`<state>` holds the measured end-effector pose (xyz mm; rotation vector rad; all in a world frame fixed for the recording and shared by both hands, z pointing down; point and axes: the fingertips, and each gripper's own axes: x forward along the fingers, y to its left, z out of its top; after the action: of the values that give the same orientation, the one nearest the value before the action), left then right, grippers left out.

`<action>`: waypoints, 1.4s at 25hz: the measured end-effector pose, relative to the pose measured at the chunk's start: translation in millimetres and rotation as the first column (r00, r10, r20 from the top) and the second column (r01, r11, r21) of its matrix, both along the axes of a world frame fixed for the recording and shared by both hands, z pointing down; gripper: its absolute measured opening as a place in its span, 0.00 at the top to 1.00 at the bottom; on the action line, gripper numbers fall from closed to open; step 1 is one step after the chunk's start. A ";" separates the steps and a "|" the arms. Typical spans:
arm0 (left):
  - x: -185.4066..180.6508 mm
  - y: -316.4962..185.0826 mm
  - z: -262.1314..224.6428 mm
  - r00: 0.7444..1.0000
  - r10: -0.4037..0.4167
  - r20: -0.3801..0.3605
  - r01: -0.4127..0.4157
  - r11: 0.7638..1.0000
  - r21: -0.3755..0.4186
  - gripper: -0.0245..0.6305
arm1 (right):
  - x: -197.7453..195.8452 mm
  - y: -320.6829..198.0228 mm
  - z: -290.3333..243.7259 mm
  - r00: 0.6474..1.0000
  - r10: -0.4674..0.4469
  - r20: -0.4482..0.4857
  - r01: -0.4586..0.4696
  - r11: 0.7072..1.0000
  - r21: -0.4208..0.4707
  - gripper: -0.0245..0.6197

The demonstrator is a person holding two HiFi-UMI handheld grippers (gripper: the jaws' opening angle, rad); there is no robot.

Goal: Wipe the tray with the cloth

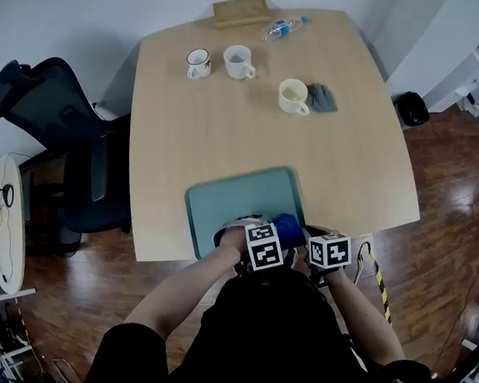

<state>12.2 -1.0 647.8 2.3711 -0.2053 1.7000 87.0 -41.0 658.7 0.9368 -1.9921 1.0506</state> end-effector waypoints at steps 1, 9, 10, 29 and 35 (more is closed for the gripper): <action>-8.2 -10.6 0.2 1.000 -0.011 0.012 0.011 1.000 -0.004 0.74 | 0.0 0.1 -0.5 1.000 0.002 0.003 -0.002 1.000 0.002 0.93; -86.8 -126.2 -1.1 0.978 -0.127 0.168 0.110 0.988 0.109 0.73 | -2.0 -3.0 -2.7 1.000 0.011 0.020 -0.011 1.000 0.016 0.93; -93.7 -137.0 -0.9 0.972 -0.125 0.198 0.098 0.985 0.140 0.73 | -2.1 -3.1 -2.0 1.000 0.010 0.022 -0.010 1.000 0.017 0.93; -42.9 16.2 0.1 0.983 0.030 0.181 -0.047 0.995 0.090 0.75 | 3.6 -0.7 3.4 1.000 0.007 -0.026 -0.007 1.000 0.000 0.93; -39.1 44.6 -1.9 0.996 0.010 0.094 -0.007 0.999 -0.035 0.75 | 0.7 -1.3 1.6 1.000 0.009 -0.017 -0.009 1.000 -0.003 0.93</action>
<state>-26.9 43.6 645.9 2.2727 -0.1793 1.8065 87.7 -42.3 660.3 0.9509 -1.9740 1.0469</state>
